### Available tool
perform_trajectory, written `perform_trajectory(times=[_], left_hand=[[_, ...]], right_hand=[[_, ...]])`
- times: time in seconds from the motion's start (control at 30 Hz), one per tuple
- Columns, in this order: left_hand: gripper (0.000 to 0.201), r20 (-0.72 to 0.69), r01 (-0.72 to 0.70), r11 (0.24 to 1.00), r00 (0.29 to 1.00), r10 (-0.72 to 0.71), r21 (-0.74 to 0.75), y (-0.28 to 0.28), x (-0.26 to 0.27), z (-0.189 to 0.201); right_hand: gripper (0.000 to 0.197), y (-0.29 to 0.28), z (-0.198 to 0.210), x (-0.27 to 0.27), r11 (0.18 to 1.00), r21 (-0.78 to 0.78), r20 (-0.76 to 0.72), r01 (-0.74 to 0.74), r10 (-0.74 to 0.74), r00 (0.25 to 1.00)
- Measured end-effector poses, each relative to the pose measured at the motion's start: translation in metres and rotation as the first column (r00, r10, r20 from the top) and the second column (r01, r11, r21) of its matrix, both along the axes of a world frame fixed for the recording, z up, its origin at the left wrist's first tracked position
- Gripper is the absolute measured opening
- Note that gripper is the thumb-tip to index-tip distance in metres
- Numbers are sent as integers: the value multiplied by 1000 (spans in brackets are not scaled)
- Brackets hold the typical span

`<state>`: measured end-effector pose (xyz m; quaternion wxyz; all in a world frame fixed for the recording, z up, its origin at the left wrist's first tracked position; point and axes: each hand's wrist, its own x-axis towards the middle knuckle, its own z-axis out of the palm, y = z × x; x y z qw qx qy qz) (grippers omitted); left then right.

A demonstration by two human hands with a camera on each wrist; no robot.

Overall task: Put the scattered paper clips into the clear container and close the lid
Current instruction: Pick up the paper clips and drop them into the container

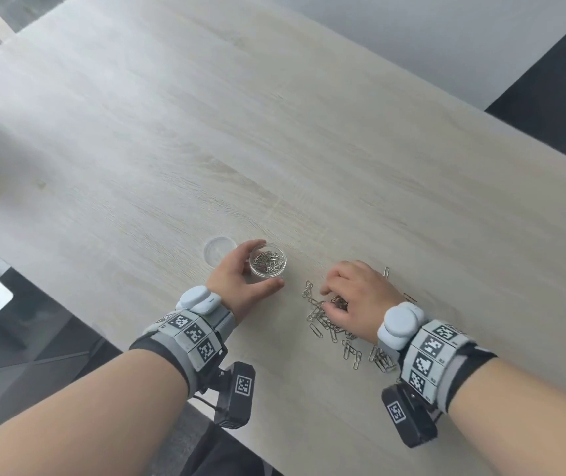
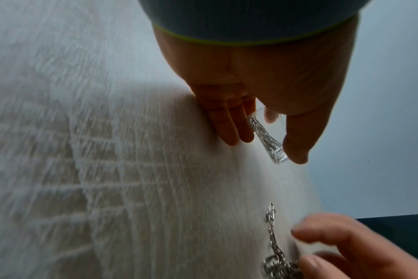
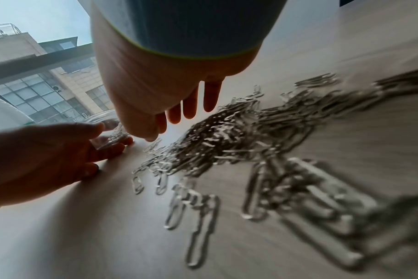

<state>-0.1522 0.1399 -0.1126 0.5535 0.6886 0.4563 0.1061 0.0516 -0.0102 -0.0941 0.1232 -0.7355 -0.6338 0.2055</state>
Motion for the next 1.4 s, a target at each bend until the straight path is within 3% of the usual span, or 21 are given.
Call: perform_trajectory(times=[0.1, 0.17, 0.37, 0.47, 0.57, 0.63, 0.73, 0.8, 0.87, 0.97, 1.23, 1.4], left_hand=[[71, -3, -1, 1000, 1000, 1, 4, -3, 1, -1], [69, 3, -7, 1000, 1000, 7, -1, -4, 2, -1], [65, 9, -1, 1000, 1000, 0, 22, -14, 4, 1], [67, 5, 27, 999, 1000, -27, 33, -24, 7, 1], [69, -4, 69, 997, 998, -69, 41, -33, 10, -2], [68, -8, 85, 996, 996, -85, 25, -39, 12, -6], [68, -14, 104, 994, 995, -103, 23, -51, 17, -8], [70, -22, 110, 994, 994, -110, 19, -58, 19, -10], [70, -32, 120, 993, 992, -119, 16, -62, 21, -12], [68, -40, 139, 990, 990, -138, 19, -67, 21, -15], [70, -67, 136, 990, 989, -134, 32, -69, 21, -15], [71, -62, 124, 992, 990, -123, 25, -70, 22, -16]], right_hand=[[40, 14, 2, -19, 994, -86, 29, -64, 67, 997], [41, 18, 0, -29, 981, -152, 59, -118, 128, 990], [6, -15, -10, -28, 982, -2, 53, -189, 189, 981], [1, -40, -10, -12, 983, -34, 57, -179, 181, 982], [8, -58, -1, 2, 990, -61, 84, -123, 128, 988], [15, -60, 8, 11, 999, -43, 86, 13, -10, 996], [39, -54, 15, 24, 965, -65, 87, 252, -247, 965], [59, -47, 15, 27, 937, -139, 101, 320, -308, 946], [70, -43, 11, 27, 927, -229, 115, 297, -277, 954], [69, -50, 5, 22, 926, -290, 128, 241, -212, 969], [43, -93, 15, 18, 953, -166, 52, 254, -249, 967], [62, -65, 17, 10, 954, -220, 89, 204, -189, 978]])
